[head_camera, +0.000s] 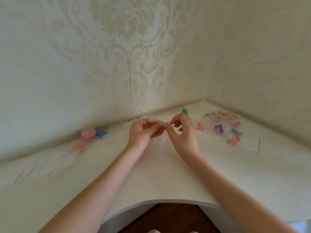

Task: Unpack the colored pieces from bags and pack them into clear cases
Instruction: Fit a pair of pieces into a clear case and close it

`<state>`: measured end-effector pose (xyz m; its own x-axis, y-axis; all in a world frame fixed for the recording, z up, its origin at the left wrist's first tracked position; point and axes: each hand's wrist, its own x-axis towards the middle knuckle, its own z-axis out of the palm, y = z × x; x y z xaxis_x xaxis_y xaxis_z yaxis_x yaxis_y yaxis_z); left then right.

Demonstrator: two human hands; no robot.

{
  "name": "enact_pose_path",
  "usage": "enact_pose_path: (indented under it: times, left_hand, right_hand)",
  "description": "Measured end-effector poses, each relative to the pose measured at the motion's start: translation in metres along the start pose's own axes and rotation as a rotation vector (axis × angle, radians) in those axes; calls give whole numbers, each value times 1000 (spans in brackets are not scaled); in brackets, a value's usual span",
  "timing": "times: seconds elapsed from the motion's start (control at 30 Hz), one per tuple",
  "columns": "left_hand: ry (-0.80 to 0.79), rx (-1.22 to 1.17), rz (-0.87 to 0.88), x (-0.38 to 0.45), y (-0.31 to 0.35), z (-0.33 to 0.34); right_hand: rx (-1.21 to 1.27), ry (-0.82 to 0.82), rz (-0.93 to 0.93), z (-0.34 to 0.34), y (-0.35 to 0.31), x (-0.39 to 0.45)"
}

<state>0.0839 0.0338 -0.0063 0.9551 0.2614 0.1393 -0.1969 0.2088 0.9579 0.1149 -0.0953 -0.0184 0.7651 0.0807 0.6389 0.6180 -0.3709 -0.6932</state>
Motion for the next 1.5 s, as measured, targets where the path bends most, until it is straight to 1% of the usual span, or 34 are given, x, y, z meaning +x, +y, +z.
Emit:
enact_pose_path:
  times: [0.03,0.1,0.17,0.3,0.4,0.47,0.53,0.6,0.7,0.83,1.0,1.1,1.2,1.27,1.33,1.4,1.43,1.5]
  left_hand:
    - [0,38,25,1,-1,0]
    - [-2,109,72,3,-3,0]
    - [-18,188,118,4,-4,0]
    - [-60,417,248,0,-8,0]
    - [-34,429,264,-2,-9,0]
    - [-31,437,264,-2,-8,-2]
    - [-37,443,256,-2,-7,-3]
    - [-47,468,256,-3,-7,-3]
    - [-74,501,249,-4,-8,-1]
    - [-106,485,237,-6,-11,4]
    - [-126,467,234,-5,-10,4]
    - [-99,471,268,-6,-8,4]
    - [-93,484,270,-7,-7,2]
    - [-98,513,279,-7,-6,2]
    - [-90,537,295,-7,-5,2]
    - [-74,576,331,-7,-4,3]
    - [-69,599,356,-7,-4,4]
    - [-70,618,392,-9,-5,6]
  right_hand:
    - [-33,0,-26,2,1,0]
    - [-202,-21,-150,4,6,-2]
    - [-303,-10,-207,4,13,-2]
    - [-315,85,-240,1,16,-4]
    - [-317,53,-295,0,15,-6]
    - [-253,8,-268,-1,12,-6]
    - [-146,-36,-166,-3,8,-6]
    - [-90,-53,-79,-6,5,-6]
    - [-90,-76,-106,-7,1,-9]
    - [-102,-146,-118,-4,-3,-12]
    - [-192,-173,-147,-4,5,-8]
    - [-98,-140,-126,-3,3,-7]
    - [28,-141,-16,-4,0,-5]
    - [65,-152,59,-3,-1,-5]
    - [103,-126,116,-2,-1,-5]
    - [111,-108,118,-2,-3,-5]
    - [100,-130,92,-2,-4,-7]
    - [73,-224,16,-1,-7,-11]
